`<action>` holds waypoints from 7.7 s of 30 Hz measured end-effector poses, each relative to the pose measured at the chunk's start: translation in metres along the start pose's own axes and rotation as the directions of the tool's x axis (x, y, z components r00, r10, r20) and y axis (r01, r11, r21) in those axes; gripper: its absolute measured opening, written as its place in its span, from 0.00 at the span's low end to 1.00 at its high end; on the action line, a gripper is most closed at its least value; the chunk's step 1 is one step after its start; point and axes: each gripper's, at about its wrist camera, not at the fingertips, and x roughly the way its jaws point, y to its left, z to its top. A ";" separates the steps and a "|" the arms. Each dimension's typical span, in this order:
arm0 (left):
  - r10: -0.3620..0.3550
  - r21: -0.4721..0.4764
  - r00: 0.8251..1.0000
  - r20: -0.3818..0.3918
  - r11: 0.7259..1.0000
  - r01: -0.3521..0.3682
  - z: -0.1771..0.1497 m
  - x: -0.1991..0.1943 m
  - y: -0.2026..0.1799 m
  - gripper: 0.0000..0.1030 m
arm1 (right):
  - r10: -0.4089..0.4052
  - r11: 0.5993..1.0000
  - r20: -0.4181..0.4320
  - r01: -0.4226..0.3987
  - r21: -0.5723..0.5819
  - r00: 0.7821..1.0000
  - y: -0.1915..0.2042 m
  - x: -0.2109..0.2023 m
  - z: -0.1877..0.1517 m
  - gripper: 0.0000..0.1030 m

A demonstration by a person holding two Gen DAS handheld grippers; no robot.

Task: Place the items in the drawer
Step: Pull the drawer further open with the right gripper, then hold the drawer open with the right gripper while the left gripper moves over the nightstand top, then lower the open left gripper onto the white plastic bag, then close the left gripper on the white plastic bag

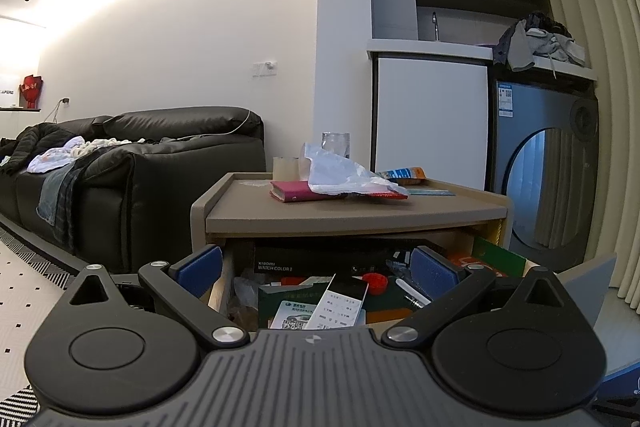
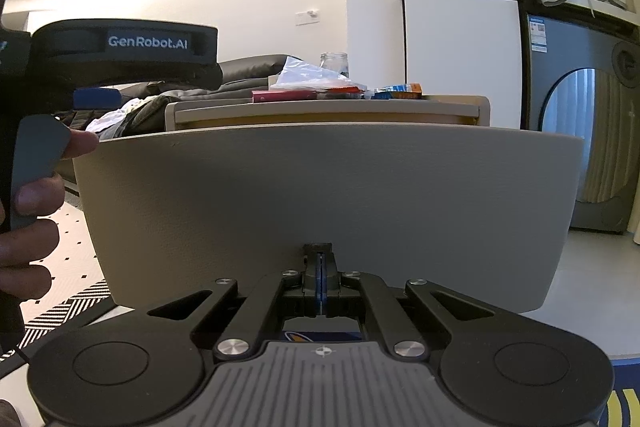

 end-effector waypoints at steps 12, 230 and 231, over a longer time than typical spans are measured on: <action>0.011 -0.001 1.000 -0.006 1.000 -0.011 -0.001 0.003 0.000 1.00 | -0.007 1.000 0.025 0.007 0.013 1.000 -0.009 -0.006 0.002 0.02; -0.080 0.500 0.735 -0.673 0.683 0.532 0.145 0.428 -0.059 0.21 | 0.091 0.996 -0.118 -0.092 -0.007 0.989 -0.135 0.075 0.103 0.52; -0.085 0.504 0.758 -0.647 0.698 0.509 0.148 0.423 -0.056 0.20 | 0.087 0.996 -0.116 -0.089 -0.006 0.989 -0.135 0.073 0.103 0.52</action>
